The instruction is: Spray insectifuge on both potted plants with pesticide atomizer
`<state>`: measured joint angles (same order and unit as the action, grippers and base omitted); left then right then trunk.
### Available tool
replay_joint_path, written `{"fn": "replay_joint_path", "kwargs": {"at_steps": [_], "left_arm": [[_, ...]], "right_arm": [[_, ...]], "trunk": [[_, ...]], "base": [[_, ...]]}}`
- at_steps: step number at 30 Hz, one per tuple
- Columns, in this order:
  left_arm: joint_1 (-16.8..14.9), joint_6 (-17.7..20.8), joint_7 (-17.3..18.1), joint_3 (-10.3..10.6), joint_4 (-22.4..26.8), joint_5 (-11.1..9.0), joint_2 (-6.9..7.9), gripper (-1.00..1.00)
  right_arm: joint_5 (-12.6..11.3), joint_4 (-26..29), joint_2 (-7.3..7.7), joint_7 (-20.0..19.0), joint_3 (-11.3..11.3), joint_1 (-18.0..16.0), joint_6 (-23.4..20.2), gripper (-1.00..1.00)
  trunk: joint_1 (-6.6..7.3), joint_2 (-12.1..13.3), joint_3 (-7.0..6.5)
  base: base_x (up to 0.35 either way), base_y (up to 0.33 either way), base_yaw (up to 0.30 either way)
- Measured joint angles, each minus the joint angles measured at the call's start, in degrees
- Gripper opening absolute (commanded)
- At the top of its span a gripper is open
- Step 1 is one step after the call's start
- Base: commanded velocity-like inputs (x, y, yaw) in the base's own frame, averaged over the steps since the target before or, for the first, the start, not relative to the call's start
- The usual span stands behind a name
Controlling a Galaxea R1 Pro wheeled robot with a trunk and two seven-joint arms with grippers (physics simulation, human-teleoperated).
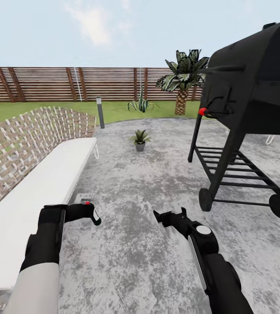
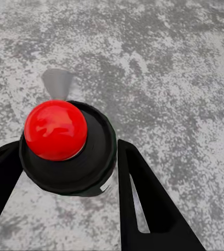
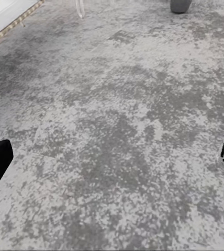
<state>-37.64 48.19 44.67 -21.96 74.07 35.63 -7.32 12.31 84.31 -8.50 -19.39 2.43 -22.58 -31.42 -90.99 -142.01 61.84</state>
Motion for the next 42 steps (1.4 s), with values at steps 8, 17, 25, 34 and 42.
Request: {"fn": "replay_joint_path", "kwargs": {"at_steps": [8, 17, 25, 34, 42], "left_arm": [[0.00, 0.00, 0.00, 0.01, -0.04, -0.01, 0.01, -1.00], [0.00, -0.01, 0.00, 0.06, -0.04, 0.00, 0.01, -1.00], [0.00, -0.01, 0.00, 0.05, 0.02, 0.00, 0.01, -1.00], [0.00, -0.01, 0.00, -0.01, -0.01, 0.00, 0.01, -1.00], [0.00, -0.01, 0.00, 0.06, -0.03, 0.00, 0.01, -1.00]], "right_arm": [[0.00, 0.04, 0.00, 0.00, 0.00, -0.02, 0.00, 1.00], [-0.06, -0.01, 0.00, 0.00, 0.00, 0.00, 0.00, 1.00], [-0.07, -0.02, 0.00, 0.00, 0.00, 0.00, 0.00, 1.00], [-0.07, -0.02, 0.00, 0.00, 0.00, 0.00, 0.00, 1.00], [-0.06, -0.02, 0.00, 0.00, 0.00, -0.04, 0.02, 1.00]], "trunk": [[0.00, 0.00, 0.01], [0.00, 0.00, 0.01], [0.00, 0.00, 0.01], [0.00, 0.00, 0.01], [0.00, 0.00, 0.01]], "base": [[0.332, 0.033, 0.001], [0.332, 0.002, 0.000], [0.332, 0.000, 0.000], [0.332, 0.000, 0.000], [0.332, 0.000, 0.000]]}}
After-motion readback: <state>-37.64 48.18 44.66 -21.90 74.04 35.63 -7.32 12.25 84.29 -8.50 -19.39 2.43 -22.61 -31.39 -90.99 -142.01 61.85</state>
